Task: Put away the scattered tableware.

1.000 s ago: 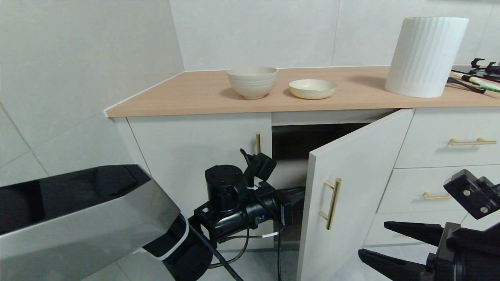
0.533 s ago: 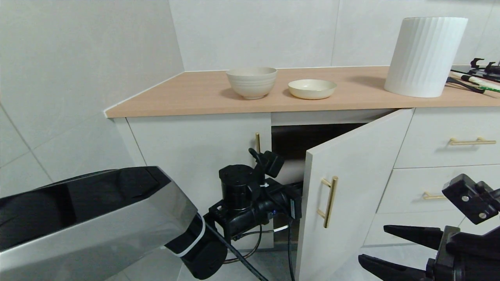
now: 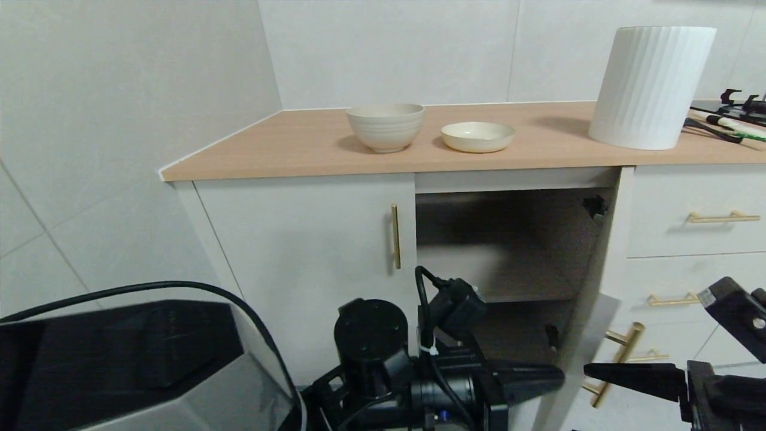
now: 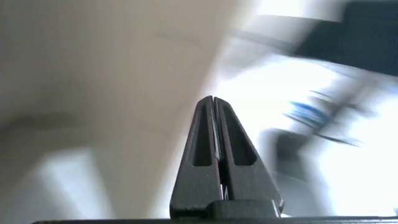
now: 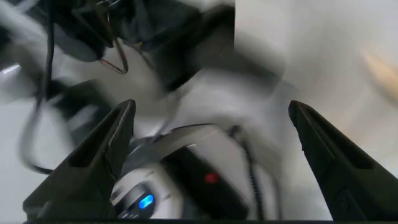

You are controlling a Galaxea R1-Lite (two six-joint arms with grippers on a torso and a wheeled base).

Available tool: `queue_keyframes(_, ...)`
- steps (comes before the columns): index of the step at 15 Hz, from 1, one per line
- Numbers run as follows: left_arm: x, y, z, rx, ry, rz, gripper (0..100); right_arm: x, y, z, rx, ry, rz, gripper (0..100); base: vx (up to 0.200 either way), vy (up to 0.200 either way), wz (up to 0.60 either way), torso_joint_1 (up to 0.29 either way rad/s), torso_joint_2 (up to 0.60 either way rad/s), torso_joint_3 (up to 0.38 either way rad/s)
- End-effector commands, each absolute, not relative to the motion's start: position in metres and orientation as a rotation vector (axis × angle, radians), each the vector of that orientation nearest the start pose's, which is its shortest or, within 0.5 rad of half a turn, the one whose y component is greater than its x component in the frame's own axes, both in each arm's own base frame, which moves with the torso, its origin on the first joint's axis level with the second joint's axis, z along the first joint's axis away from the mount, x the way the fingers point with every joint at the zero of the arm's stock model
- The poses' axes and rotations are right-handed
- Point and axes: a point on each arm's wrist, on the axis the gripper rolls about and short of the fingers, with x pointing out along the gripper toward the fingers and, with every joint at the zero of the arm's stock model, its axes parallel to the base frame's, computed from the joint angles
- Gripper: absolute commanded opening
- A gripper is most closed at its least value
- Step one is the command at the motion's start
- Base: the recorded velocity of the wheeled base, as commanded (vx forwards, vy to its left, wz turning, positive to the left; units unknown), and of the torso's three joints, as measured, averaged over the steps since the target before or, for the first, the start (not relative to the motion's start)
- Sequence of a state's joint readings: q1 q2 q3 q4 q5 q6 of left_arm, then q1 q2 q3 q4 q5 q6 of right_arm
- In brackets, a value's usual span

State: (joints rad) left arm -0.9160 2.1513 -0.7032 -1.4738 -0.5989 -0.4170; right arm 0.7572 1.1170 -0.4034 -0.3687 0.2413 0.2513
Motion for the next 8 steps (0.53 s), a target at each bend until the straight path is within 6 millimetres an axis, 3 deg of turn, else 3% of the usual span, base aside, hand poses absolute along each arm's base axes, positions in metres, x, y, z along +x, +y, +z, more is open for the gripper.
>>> queue_keyframes(1,0.195,-0.282,0.111,-0.368,0.258,-1.535,0,0.093,0.097,0.181,0.151,0.439,0.996,100,0.0,0.0,0.0,0.0,0.0,0.0)
queue_keyframes(4,0.22,-0.272,0.109,-0.372,0.252,-1.46,0,0.093,0.097,0.182,0.152,0.437,1.001,100,0.0,0.0,0.0,0.0,0.0,0.0)
queue_keyframes(8,0.234,-0.266,0.108,-0.338,0.255,-1.387,0,0.094,0.098,0.18,0.149,0.447,0.996,100,0.0,0.0,0.0,0.0,0.0,0.0)
